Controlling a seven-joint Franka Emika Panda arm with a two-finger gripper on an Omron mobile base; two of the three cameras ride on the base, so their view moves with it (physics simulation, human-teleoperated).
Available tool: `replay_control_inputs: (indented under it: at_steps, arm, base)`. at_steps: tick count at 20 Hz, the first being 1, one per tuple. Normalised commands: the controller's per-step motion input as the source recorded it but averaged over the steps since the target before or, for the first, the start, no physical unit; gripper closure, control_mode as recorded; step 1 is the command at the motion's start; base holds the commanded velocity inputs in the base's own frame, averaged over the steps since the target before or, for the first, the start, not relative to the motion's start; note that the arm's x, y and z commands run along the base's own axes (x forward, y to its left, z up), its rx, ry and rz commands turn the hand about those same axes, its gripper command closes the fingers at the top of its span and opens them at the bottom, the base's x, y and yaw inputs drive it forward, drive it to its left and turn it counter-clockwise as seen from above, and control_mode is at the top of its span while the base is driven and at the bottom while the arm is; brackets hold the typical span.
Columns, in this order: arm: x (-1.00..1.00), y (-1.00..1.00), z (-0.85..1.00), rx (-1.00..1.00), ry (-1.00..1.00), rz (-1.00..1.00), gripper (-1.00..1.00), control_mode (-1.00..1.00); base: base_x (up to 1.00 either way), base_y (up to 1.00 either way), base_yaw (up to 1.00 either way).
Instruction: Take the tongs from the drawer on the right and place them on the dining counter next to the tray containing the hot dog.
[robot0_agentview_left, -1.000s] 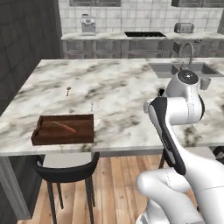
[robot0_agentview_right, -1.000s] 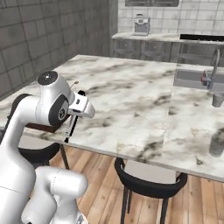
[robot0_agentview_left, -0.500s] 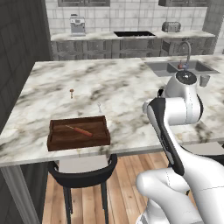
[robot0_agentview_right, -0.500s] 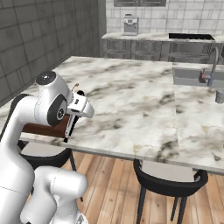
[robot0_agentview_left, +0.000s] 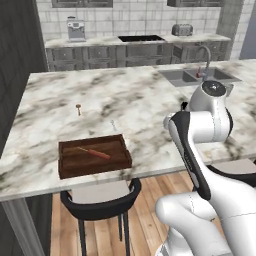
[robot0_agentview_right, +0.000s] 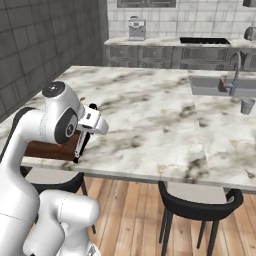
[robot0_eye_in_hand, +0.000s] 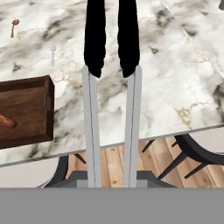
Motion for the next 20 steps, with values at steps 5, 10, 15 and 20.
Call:
replay_control_inputs:
  at_steps: [5, 10, 15, 20]
  arm:
    - [0.0, 0.0, 0.0, 0.0, 0.0, 0.0, 1.0, 1.0]
    - [0.0, 0.0, 0.0, 0.0, 0.0, 0.0, 1.0, 1.0]
    - [0.0, 0.22, -0.13, -0.04, 0.09, 0.0, 1.0, -1.0]
    - [0.01, 0.13, 0.0, -0.01, 0.16, 0.0, 1.0, -1.0]
  base:
    - [0.0, 0.02, -0.02]
    - [0.0, 0.09, 0.0]
    - [0.0, 0.0, 0.0]
    - [0.0, 0.0, 0.0]
